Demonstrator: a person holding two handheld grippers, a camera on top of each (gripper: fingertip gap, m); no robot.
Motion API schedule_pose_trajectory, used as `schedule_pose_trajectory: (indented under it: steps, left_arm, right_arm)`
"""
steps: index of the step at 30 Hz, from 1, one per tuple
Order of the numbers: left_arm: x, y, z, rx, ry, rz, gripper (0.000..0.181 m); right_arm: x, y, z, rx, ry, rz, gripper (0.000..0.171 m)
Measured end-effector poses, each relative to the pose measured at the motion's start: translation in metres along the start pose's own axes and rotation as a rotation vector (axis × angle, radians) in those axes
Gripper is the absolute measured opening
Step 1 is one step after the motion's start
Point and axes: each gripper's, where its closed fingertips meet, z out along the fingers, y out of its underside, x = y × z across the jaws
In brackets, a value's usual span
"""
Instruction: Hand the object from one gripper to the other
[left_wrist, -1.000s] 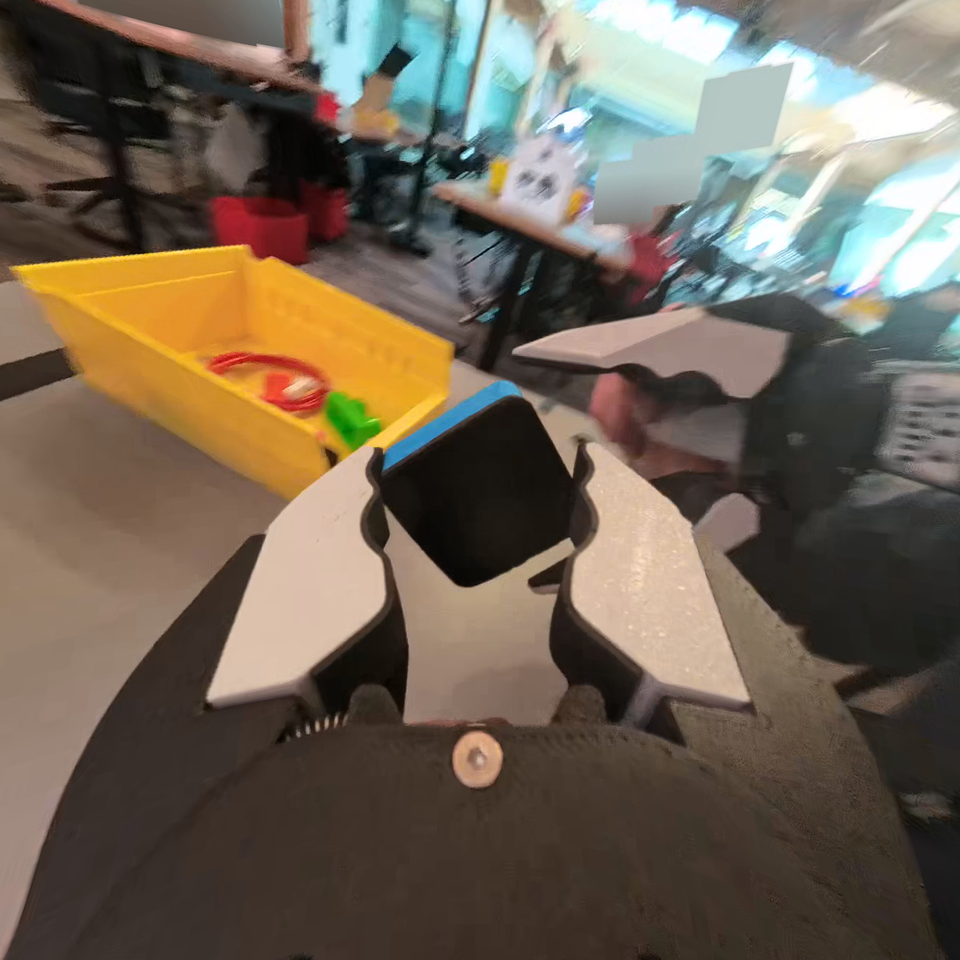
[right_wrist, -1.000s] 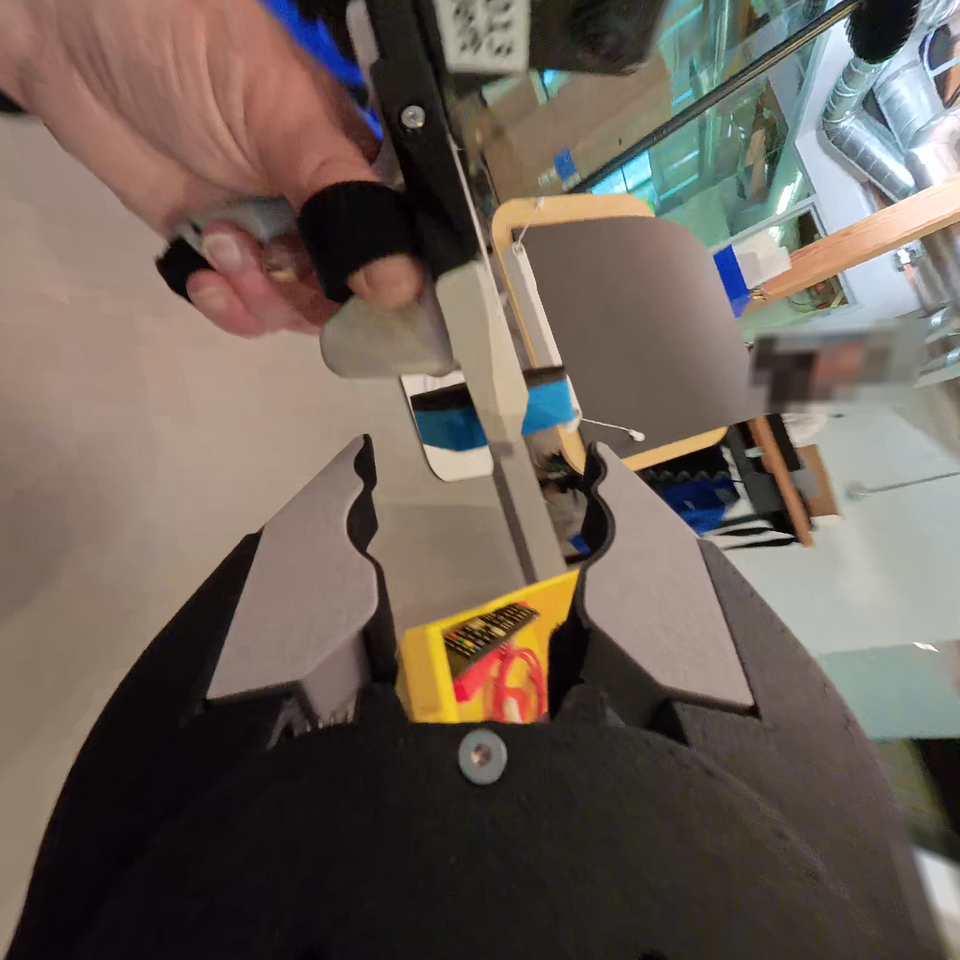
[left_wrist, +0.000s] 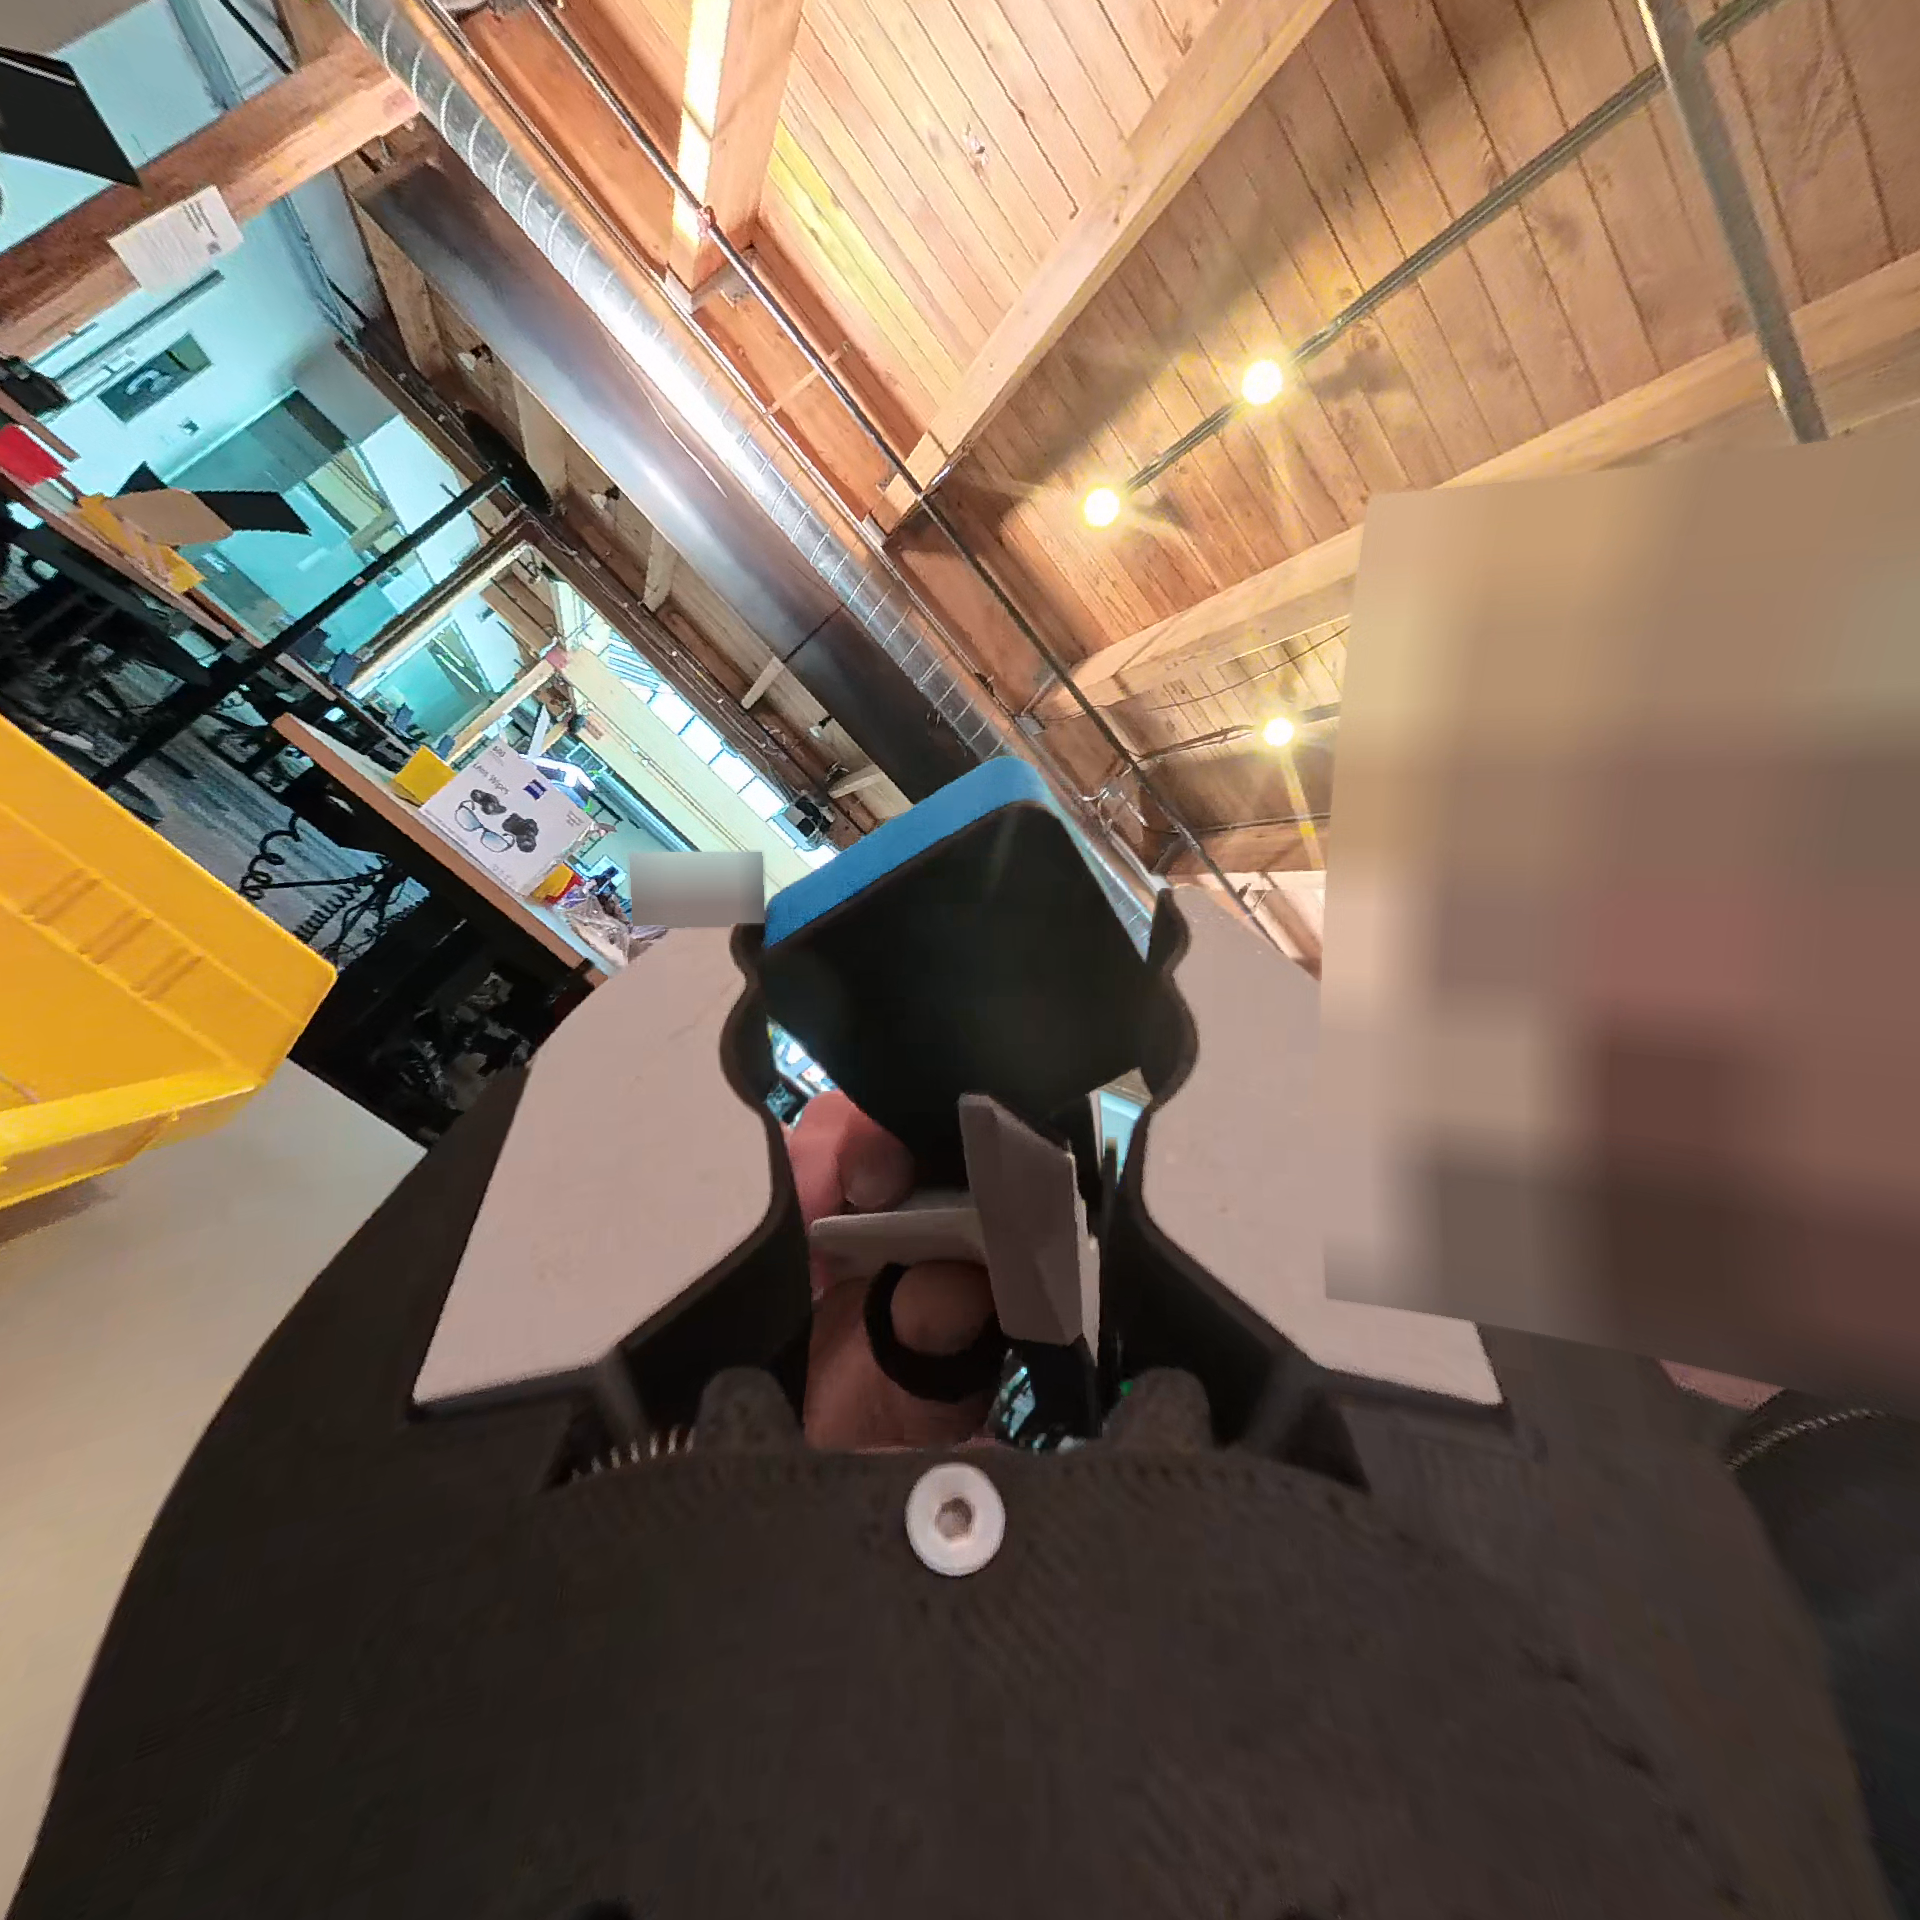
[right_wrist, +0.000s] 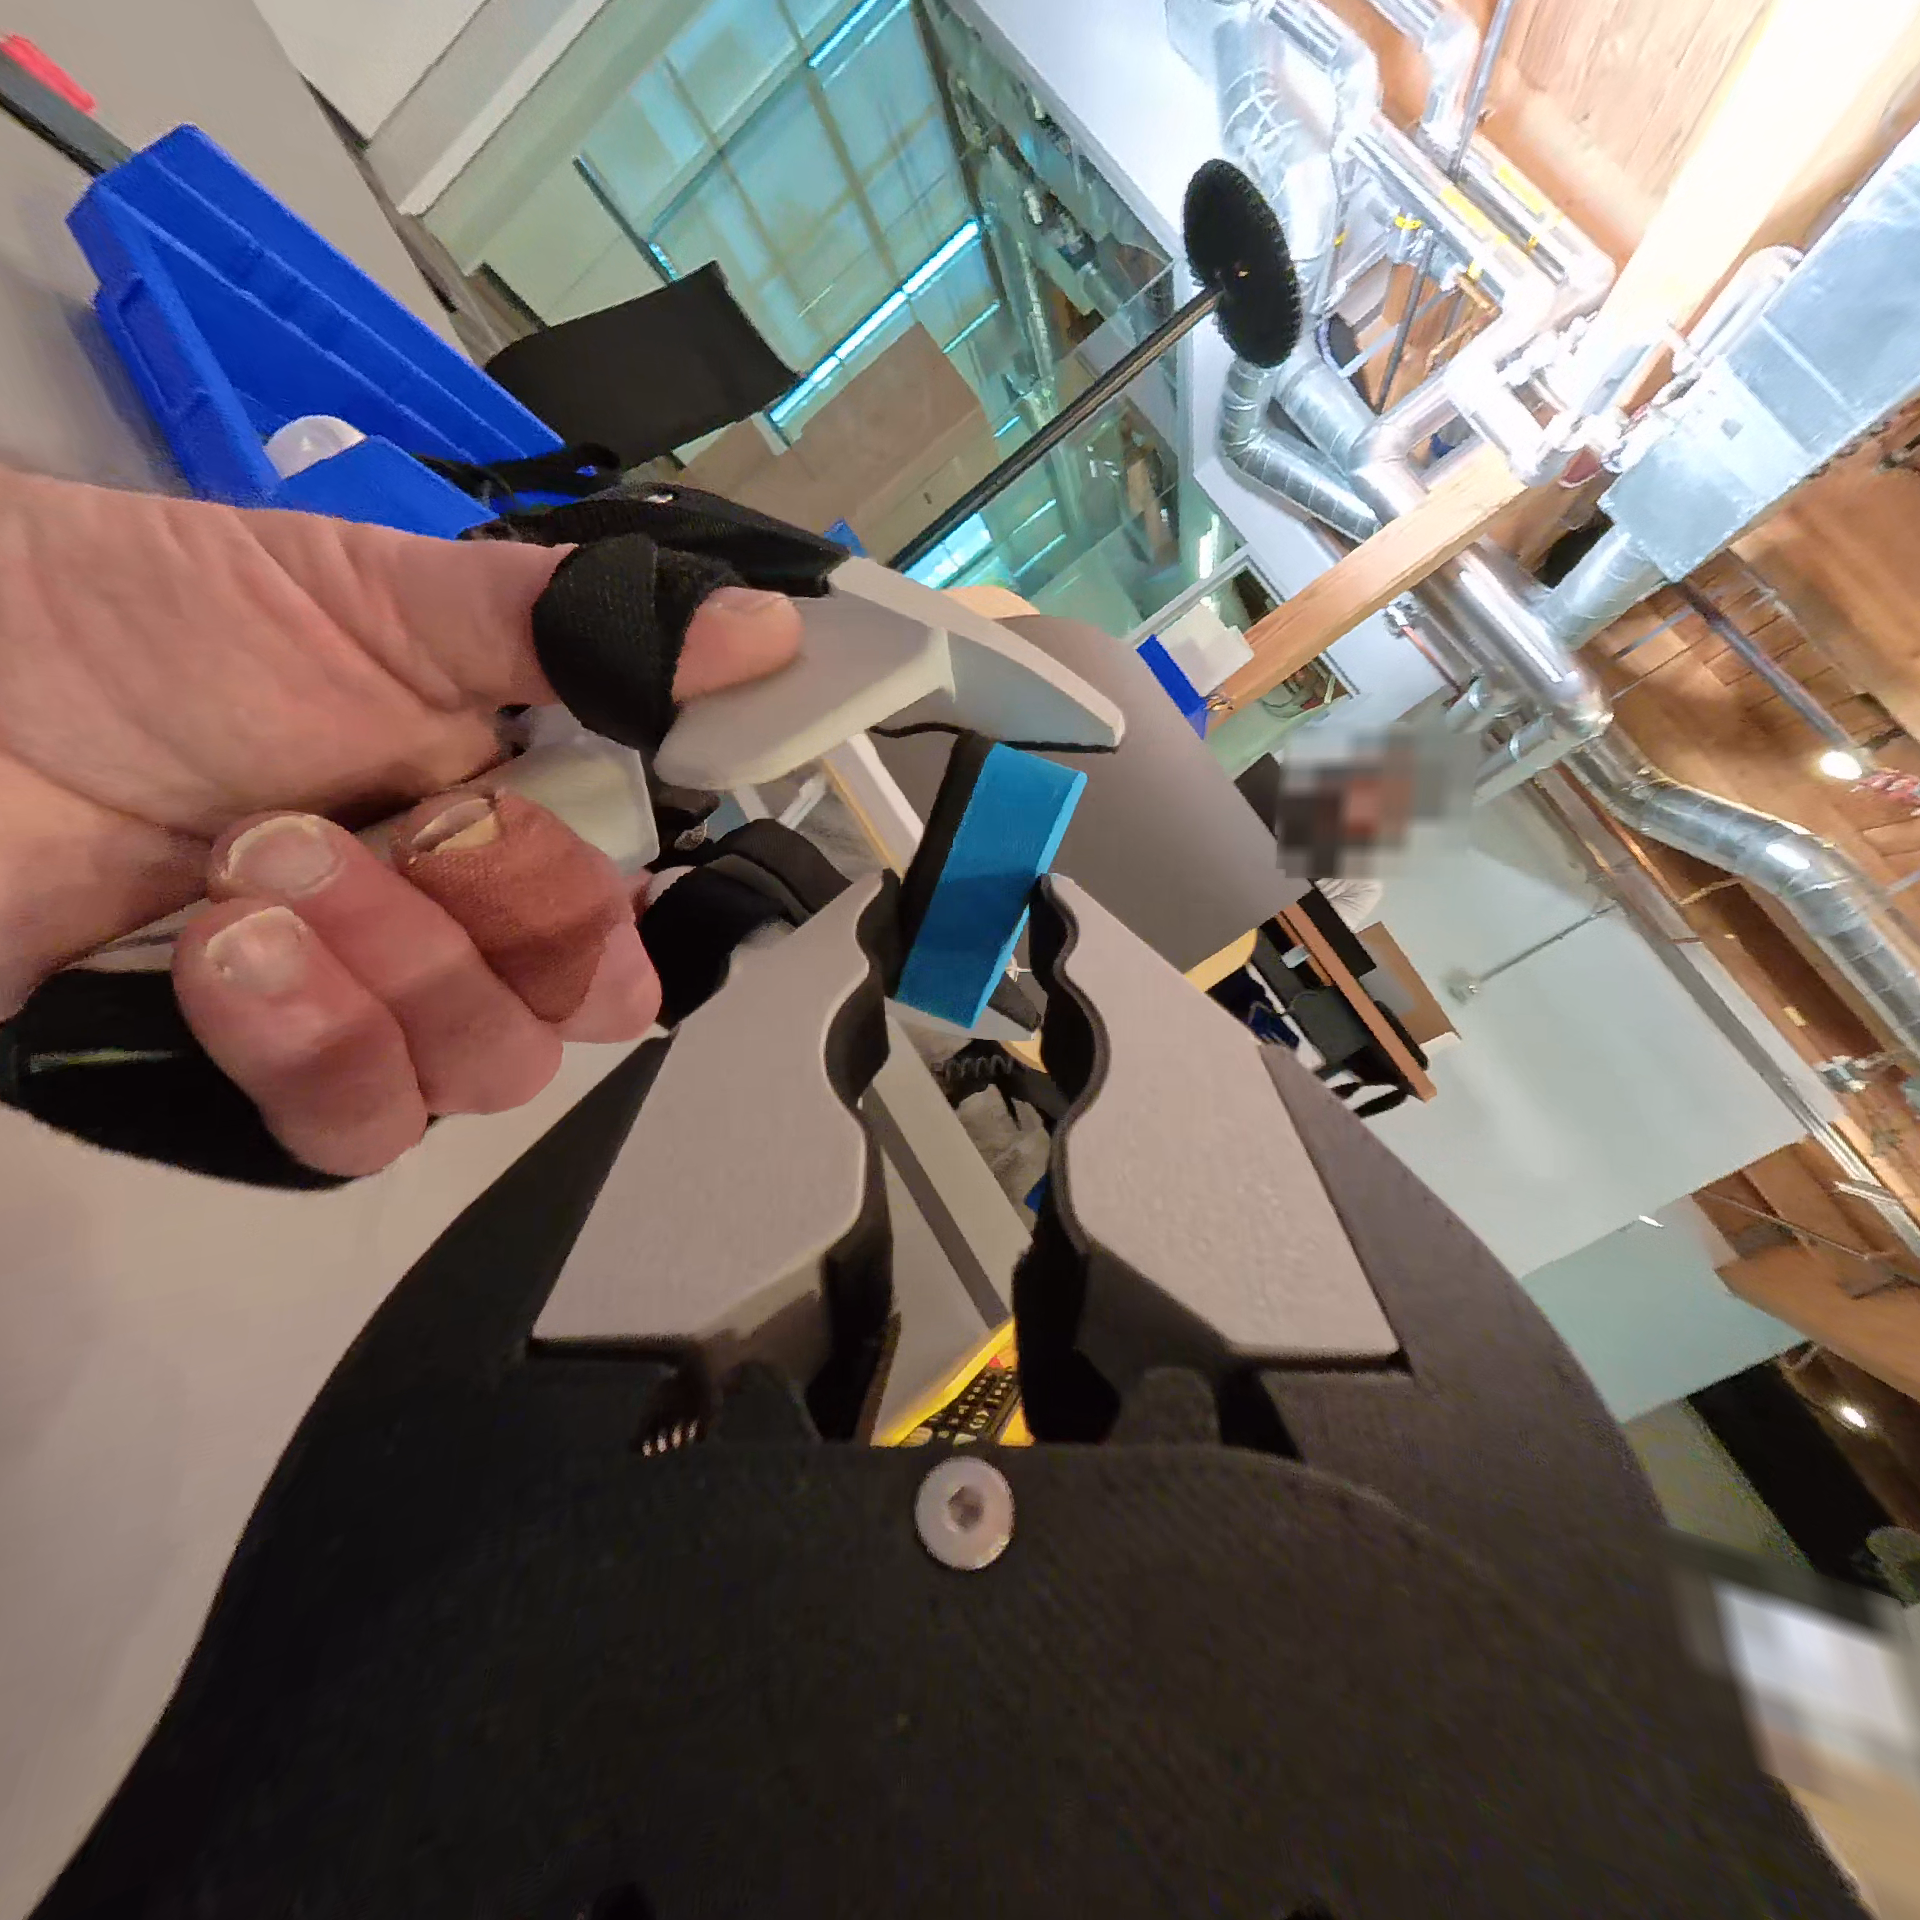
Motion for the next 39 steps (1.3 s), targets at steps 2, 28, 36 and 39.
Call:
schedule_pose_trajectory:
  steps: [2, 28, 36, 39]
  left_arm:
    - [-0.003, 0.002, -0.002, -0.030, -0.025, 0.017, 0.069]
    - [0.000, 0.120, -0.038, -1.089, 0.075, -0.061, 0.096]
    - [0.014, 0.148, -0.043, -1.165, 0.202, -0.051, 0.081]
    - [0.012, 0.147, -0.041, -1.128, 0.206, -0.046, 0.078]
  right_arm:
    - [-0.002, 0.004, -0.001, -0.006, -0.079, 0.024, 0.021]
    - [-0.058, 0.003, -0.093, -0.011, -1.510, -0.194, 0.020]
    - [-0.062, 0.004, -0.103, 0.000, -1.588, -0.201, 0.020]
    - [-0.063, 0.006, -0.103, -0.011, -1.583, -0.196, 0.020]
